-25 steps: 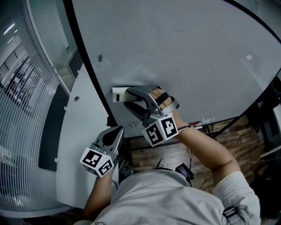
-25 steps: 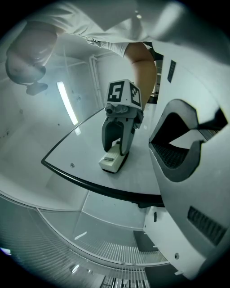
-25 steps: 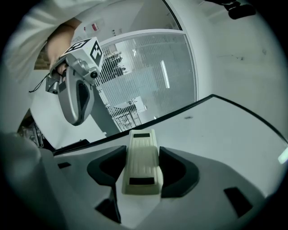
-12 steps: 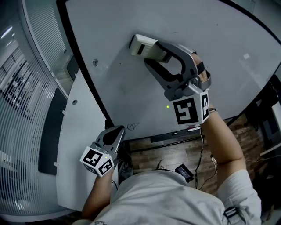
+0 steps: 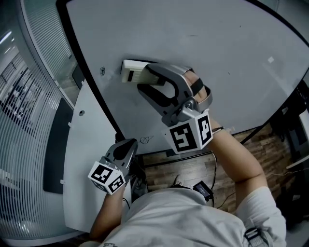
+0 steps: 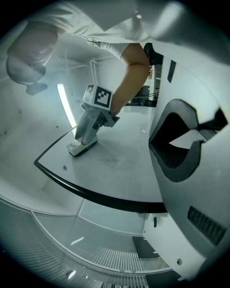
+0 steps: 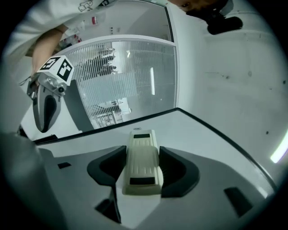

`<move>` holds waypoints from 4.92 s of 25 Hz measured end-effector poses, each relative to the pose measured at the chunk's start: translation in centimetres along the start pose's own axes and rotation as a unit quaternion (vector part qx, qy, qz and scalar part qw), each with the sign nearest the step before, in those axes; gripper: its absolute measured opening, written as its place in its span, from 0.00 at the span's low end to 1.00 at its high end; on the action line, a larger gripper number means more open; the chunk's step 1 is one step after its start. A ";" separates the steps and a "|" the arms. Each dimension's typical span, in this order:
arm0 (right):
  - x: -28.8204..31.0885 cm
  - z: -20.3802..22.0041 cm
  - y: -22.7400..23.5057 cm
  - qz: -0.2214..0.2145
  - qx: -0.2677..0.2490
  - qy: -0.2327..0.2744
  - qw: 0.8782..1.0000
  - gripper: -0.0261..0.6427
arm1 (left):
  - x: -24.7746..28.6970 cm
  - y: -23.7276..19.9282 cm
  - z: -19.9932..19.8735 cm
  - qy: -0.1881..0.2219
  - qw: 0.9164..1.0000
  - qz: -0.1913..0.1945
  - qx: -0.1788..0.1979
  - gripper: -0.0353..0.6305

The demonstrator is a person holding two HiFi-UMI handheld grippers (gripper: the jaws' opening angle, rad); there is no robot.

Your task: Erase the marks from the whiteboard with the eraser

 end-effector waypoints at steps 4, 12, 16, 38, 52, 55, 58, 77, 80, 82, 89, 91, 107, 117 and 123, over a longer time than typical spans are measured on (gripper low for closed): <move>-0.1 0.5 -5.2 -0.069 -0.007 0.004 0.998 0.39 | -0.2 -0.2 0.3 -0.005 1.000 -0.008 -0.006 0.06; -2.0 1.5 -15.0 -0.174 -0.007 -0.017 0.985 0.39 | -2.4 -0.6 0.8 -0.004 1.000 -0.023 -0.010 0.06; -2.1 1.6 -14.8 -0.179 -0.019 -0.022 0.983 0.39 | -2.4 -0.5 1.1 -0.003 1.000 -0.021 -0.012 0.06; 0.6 -0.6 6.8 -0.003 -0.001 -0.057 0.998 0.39 | -2.3 0.3 -0.7 0.042 0.999 -0.012 0.009 0.06; -1.3 0.9 -2.3 -0.072 0.002 -0.085 0.994 0.39 | -2.8 0.8 -0.1 0.037 0.999 -0.021 0.002 0.06; -1.8 1.3 -5.9 -0.108 -0.001 -0.094 0.990 0.39 | -2.9 1.0 0.1 0.033 0.999 -0.024 -0.001 0.06; -2.8 2.1 -8.8 -0.137 0.006 -0.105 0.985 0.39 | -3.1 1.5 0.6 0.028 0.999 -0.026 -0.007 0.06; -10.9 3.0 -4.3 -0.127 0.123 -0.086 0.980 0.39 | -1.8 9.8 -0.5 0.042 0.996 -0.077 0.011 0.06; -15.1 3.6 -2.2 -0.126 0.162 -0.089 0.975 0.39 | 0.3 13.4 -0.6 0.044 0.996 -0.078 0.016 0.06; -18.1 4.2 -0.9 -0.124 0.173 -0.094 0.973 0.39 | 1.8 16.0 -0.8 0.048 0.995 -0.081 0.027 0.06; -28.3 5.9 3.0 -0.114 0.207 -0.105 0.966 0.39 | 5.7 24.2 -0.2 0.055 0.994 -0.090 0.034 0.06; -30.8 5.9 3.8 -0.109 0.216 -0.105 0.965 0.39 | 6.4 26.5 0.0 0.054 0.994 -0.092 0.033 0.06; -46.6 3.6 5.9 -0.083 0.338 -0.120 0.930 0.39 | 8.1 39.9 0.0 0.023 0.995 -0.086 0.050 0.06; -52.3 -0.6 0.5 -0.031 0.538 -0.130 0.832 0.39 | 4.4 42.8 2.0 0.017 0.999 -0.038 0.032 0.06; -53.5 -5.0 -4.2 -0.029 0.576 -0.169 0.799 0.39 | -0.3 43.8 3.9 0.019 1.000 -0.024 0.007 0.06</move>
Point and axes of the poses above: the fingertips, and each gripper's own axes: x forward along the fingers, y to its right, z out of its underside, the point moved 10 cm from there along -x, backward along the fingers, and after that the axes turned 9 degrees about z, right-handed, at the moved point
